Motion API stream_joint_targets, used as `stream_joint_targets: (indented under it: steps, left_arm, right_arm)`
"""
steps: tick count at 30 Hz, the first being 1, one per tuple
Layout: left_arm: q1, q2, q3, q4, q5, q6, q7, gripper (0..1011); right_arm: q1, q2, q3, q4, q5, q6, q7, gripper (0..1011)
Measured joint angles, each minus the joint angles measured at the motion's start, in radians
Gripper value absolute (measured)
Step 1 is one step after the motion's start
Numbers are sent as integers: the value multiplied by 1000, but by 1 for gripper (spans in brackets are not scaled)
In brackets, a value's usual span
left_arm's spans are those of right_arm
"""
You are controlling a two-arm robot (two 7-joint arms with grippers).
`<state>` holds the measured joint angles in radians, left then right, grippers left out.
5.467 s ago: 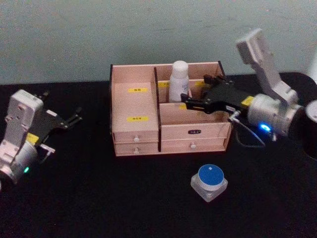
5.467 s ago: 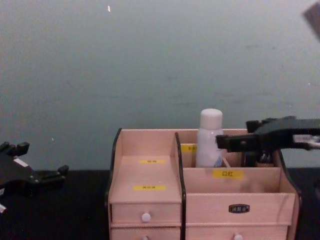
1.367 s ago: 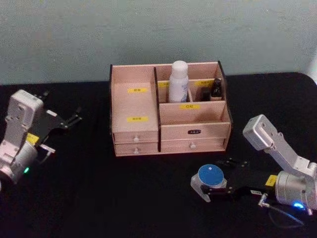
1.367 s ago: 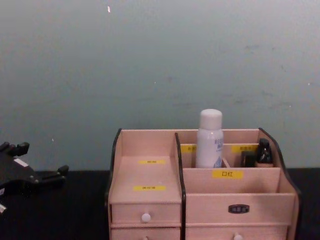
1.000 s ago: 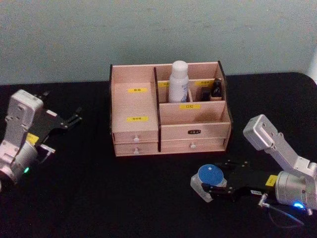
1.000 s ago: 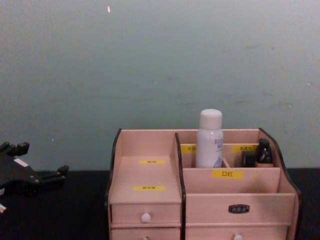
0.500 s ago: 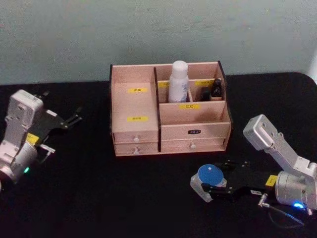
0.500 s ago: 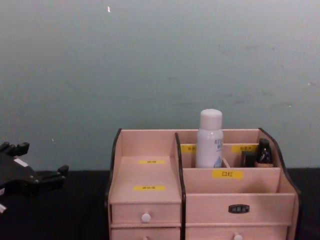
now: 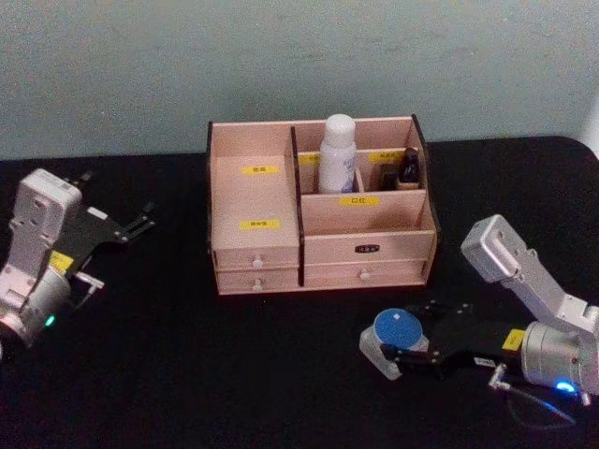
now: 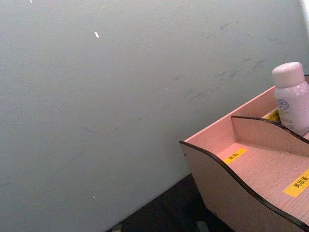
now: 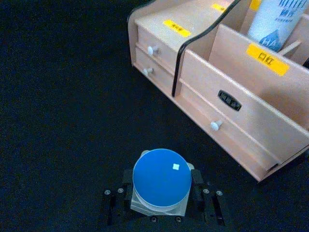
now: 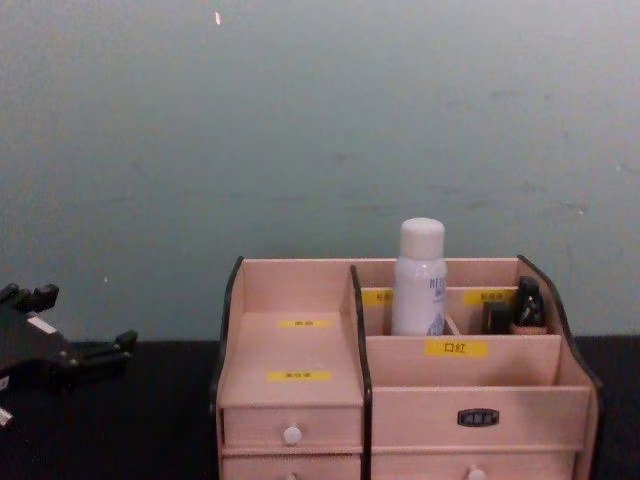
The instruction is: Pick up the facial cleanser and watermelon frost from the table and place them into the tiered storage box.
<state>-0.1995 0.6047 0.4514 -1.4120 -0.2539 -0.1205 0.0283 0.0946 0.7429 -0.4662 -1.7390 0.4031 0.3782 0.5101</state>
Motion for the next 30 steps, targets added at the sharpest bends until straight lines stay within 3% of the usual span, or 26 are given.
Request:
stream_joint_targets:
  steps: [8,15,26,30]
  left_arm:
    - [0,0,0,0,0,0,0,1001]
    - [0,0,0,0,0,0,0,1001]
    - [0,0,0,0,0,0,0,1001]
    - [0,0,0,0,0,0,0,1001]
  right_arm:
    - [-5,5,40,-33,35,-24,-1,725]
    - [31,-12,59,-46,59,-46,-7,725]
    - [165,-83,19,3,59,-51,-2,725]
    - [231,-131,-7,49,57,-50,-2,725]
